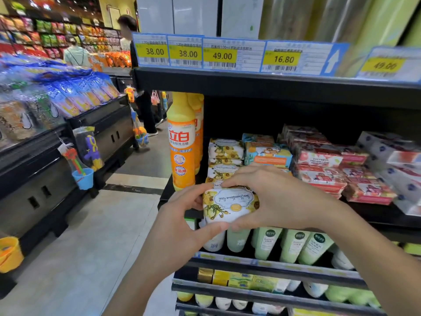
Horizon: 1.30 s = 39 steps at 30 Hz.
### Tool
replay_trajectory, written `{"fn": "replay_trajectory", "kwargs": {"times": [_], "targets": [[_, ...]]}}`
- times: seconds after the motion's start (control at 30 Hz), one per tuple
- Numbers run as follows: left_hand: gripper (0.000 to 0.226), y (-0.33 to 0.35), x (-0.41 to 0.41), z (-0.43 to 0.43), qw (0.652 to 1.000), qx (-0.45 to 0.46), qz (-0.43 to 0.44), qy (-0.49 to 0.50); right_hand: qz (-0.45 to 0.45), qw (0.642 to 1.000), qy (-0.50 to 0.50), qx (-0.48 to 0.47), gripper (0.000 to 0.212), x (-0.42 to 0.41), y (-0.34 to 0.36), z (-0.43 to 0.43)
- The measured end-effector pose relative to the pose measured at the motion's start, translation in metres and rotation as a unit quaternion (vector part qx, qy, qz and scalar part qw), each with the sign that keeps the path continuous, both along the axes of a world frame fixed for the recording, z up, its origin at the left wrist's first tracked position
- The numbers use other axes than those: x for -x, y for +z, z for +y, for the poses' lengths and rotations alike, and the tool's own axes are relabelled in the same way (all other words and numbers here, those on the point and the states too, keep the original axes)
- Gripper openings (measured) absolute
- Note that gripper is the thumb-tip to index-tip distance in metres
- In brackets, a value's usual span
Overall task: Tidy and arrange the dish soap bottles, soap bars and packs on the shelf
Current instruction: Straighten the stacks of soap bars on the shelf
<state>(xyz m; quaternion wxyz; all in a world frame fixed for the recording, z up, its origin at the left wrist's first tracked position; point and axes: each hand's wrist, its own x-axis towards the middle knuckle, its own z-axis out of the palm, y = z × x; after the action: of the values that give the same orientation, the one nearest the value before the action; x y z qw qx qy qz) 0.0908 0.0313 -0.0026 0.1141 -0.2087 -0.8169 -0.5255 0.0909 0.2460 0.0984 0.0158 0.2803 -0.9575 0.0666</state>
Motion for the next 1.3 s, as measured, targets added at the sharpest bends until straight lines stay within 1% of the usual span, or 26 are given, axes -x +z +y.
{"fn": "replay_trajectory", "kwargs": {"times": [0.07,0.13,0.23,0.3,0.37,0.47,0.6,0.73,0.9,1.1,1.2,1.3], "targets": [[0.079,0.001,0.001,-0.002,1.000,-0.012,0.001,0.007,0.007,1.000,-0.009,0.008,0.074,0.003,0.007,0.000],[0.076,-0.002,0.003,-0.007,0.999,0.010,0.025,0.039,0.004,0.999,-0.036,0.037,0.070,0.008,0.014,-0.001],[0.061,-0.017,0.009,-0.014,0.988,0.099,0.068,0.097,0.000,0.994,-0.075,0.075,0.063,0.021,0.026,-0.003],[0.055,-0.031,0.015,-0.014,0.977,0.155,0.087,0.120,-0.011,0.993,-0.094,0.071,0.055,0.034,0.033,-0.007],[0.054,-0.045,0.022,-0.011,0.967,0.199,0.093,0.132,-0.014,0.992,-0.111,0.059,0.057,0.049,0.038,-0.013],[0.052,-0.063,0.032,-0.008,0.955,0.242,0.095,0.143,-0.020,0.988,-0.150,0.030,0.063,0.075,0.039,-0.021],[0.046,-0.083,0.042,-0.008,0.948,0.225,0.149,0.170,-0.045,0.984,-0.174,-0.016,0.075,0.102,0.036,-0.027],[0.047,-0.094,0.045,-0.003,0.943,0.202,0.180,0.195,-0.059,0.983,-0.170,-0.037,0.076,0.114,0.029,-0.026],[0.043,-0.102,0.049,-0.001,0.941,0.175,0.203,0.207,-0.041,0.984,-0.158,-0.070,0.074,0.122,0.017,-0.019],[0.043,-0.104,0.051,0.000,0.940,0.177,0.202,0.210,-0.021,0.988,-0.147,-0.038,0.065,0.121,0.009,-0.008],[0.042,-0.104,0.051,0.000,0.942,0.174,0.194,0.210,-0.003,0.989,-0.146,-0.005,0.070,0.111,0.017,0.012],[0.042,-0.104,0.051,0.001,0.944,0.168,0.192,0.210,-0.002,0.983,-0.183,0.024,0.081,0.097,0.025,0.043]]}}
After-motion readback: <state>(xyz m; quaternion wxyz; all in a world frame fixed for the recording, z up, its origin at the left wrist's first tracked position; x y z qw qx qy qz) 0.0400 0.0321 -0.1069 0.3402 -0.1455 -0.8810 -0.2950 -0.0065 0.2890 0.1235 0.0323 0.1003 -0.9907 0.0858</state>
